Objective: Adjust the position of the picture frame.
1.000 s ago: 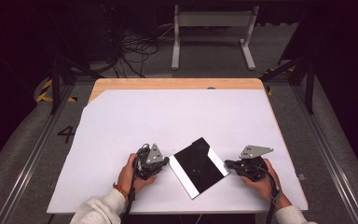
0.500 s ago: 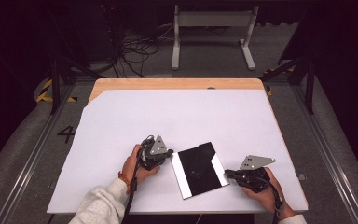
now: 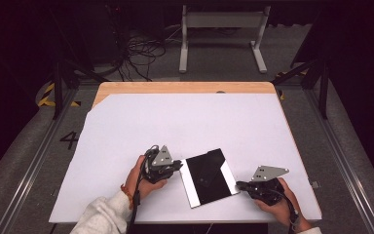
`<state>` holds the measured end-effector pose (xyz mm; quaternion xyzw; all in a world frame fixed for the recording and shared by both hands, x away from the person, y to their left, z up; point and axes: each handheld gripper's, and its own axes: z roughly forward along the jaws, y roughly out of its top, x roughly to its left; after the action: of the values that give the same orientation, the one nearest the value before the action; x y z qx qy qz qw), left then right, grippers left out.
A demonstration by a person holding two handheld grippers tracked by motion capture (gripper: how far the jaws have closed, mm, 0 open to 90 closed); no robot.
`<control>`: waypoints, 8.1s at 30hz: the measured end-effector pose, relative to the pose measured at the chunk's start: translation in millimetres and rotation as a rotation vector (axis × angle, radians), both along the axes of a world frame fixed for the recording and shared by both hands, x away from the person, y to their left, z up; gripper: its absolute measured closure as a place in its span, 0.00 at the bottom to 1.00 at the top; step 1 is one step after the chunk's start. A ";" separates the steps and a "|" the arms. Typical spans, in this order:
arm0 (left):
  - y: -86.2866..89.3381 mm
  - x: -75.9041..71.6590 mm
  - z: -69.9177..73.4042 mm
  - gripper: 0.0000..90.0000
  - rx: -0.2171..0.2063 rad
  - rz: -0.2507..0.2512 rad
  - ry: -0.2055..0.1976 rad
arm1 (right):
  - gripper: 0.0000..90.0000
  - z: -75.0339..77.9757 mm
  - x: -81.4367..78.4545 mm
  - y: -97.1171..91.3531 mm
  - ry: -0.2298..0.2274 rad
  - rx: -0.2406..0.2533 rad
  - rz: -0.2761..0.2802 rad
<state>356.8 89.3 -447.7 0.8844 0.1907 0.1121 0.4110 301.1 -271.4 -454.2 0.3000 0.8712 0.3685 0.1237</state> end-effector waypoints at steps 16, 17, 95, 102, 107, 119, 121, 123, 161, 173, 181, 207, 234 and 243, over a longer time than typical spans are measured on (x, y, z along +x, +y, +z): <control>7.3 -83.4 -3.7 1.00 -0.009 -0.195 0.089 | 1.00 -0.8 -11.1 3.6 0.023 0.020 -0.045; 2.4 -84.2 -5.6 1.00 0.004 -0.209 0.087 | 1.00 -1.2 -11.6 4.4 0.027 0.026 -0.042; 4.7 -56.1 -17.2 1.00 0.077 -0.066 0.057 | 1.00 12.5 44.0 13.6 -0.086 0.049 -0.083; 5.0 -56.6 -18.4 1.00 0.058 -0.053 0.065 | 1.00 10.5 82.8 19.0 -0.109 0.052 -0.135; 5.6 -55.7 -18.5 1.00 0.051 -0.050 0.073 | 1.00 7.5 101.5 31.5 -0.127 0.030 -0.149; 3.5 -55.1 -17.2 1.00 0.071 -0.047 0.061 | 1.00 -2.5 114.8 37.2 -0.120 0.003 -0.159; 3.4 -55.0 -16.9 1.00 0.078 -0.042 0.056 | 1.00 -3.2 116.1 39.2 -0.125 -0.013 -0.156; 3.7 -54.2 -16.7 1.00 0.082 -0.046 0.055 | 1.00 -2.5 117.2 39.6 -0.129 -0.011 -0.157; 9.5 -24.7 -15.0 1.00 0.093 0.036 0.040 | 1.00 3.4 83.7 18.2 -0.089 -0.115 -0.075; 8.1 4.7 -16.0 0.99 0.114 0.148 -0.016 | 1.00 0.8 45.4 14.4 -0.099 -0.094 -0.134; 11.2 23.4 -16.6 0.97 0.097 0.185 0.000 | 1.00 -1.3 22.9 18.5 -0.107 -0.082 -0.157; 17.8 -0.5 -17.9 0.89 0.045 0.052 0.059 | 1.00 1.2 2.0 6.4 -0.093 -0.006 -0.127; -4.4 22.0 -18.5 0.94 0.072 0.111 -0.016 | 1.00 -4.0 15.3 5.6 -0.046 0.020 -0.121; -2.9 39.8 -16.4 0.98 0.071 0.107 0.018 | 1.00 -4.1 15.2 12.1 -0.007 0.054 -0.081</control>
<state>396.6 86.4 -464.1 0.8880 0.2371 0.1328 0.3709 316.2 -259.3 -458.4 0.3369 0.8477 0.3874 0.1334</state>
